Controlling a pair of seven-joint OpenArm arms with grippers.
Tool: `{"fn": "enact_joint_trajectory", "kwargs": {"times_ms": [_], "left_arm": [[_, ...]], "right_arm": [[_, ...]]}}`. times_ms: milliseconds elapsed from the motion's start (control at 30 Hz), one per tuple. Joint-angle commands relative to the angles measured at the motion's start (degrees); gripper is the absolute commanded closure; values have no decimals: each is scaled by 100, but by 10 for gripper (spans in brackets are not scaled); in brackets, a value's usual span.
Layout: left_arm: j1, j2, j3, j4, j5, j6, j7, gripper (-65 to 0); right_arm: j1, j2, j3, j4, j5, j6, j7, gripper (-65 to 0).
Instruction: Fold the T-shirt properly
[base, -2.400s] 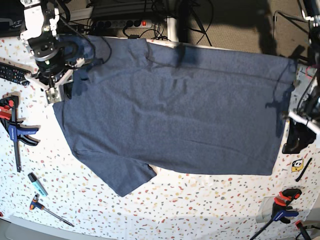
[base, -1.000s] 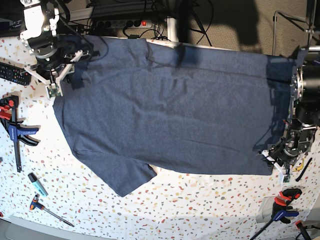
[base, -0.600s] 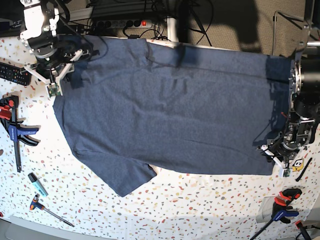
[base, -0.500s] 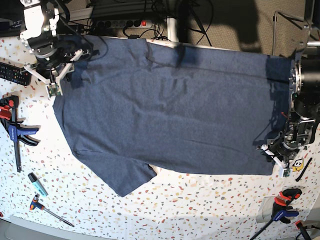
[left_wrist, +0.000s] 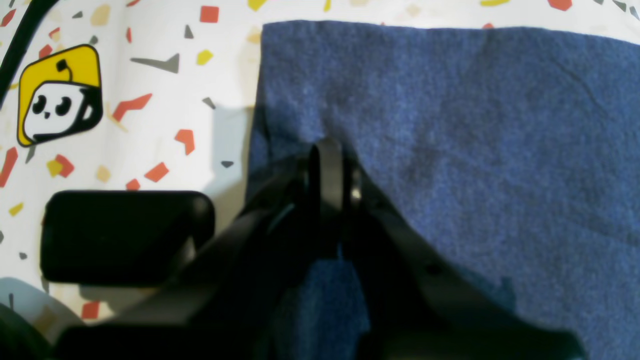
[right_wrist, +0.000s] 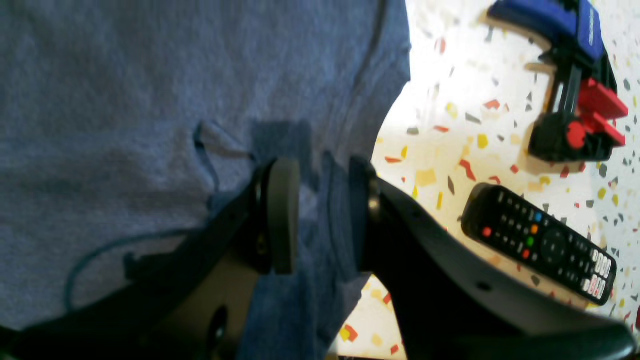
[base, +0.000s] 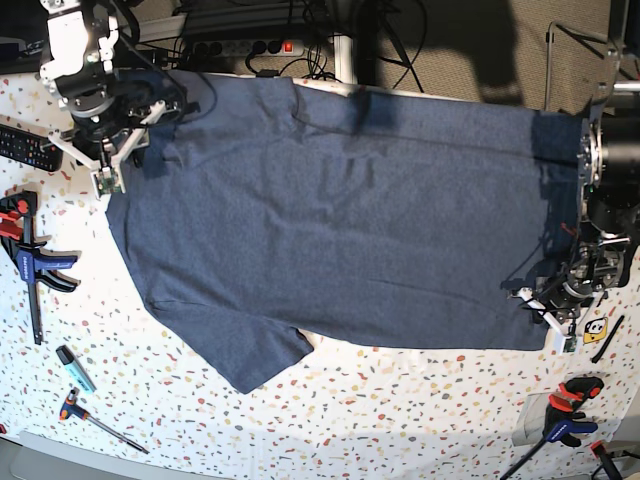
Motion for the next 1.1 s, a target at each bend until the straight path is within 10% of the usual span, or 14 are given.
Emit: {"fn": "enact_joint_trajectory", "kwargs": {"times_ms": [0, 200, 367, 1067], "left_arm": [[-153, -52, -11, 66, 0, -33, -87, -4], [-114, -55, -11, 68, 0, -31, -605, -23], [-190, -87, -11, 74, 0, -28, -699, -281], [-24, -240, -11, 72, 0, 170, -935, -288]], "right_arm": [[17, 66, 35, 101, -31, -63, 125, -175], [17, 66, 35, 101, -31, -63, 125, -175], [17, 66, 35, 101, -28, -63, 122, -175], [13, -70, 35, 101, -11, -66, -319, -175]]}}
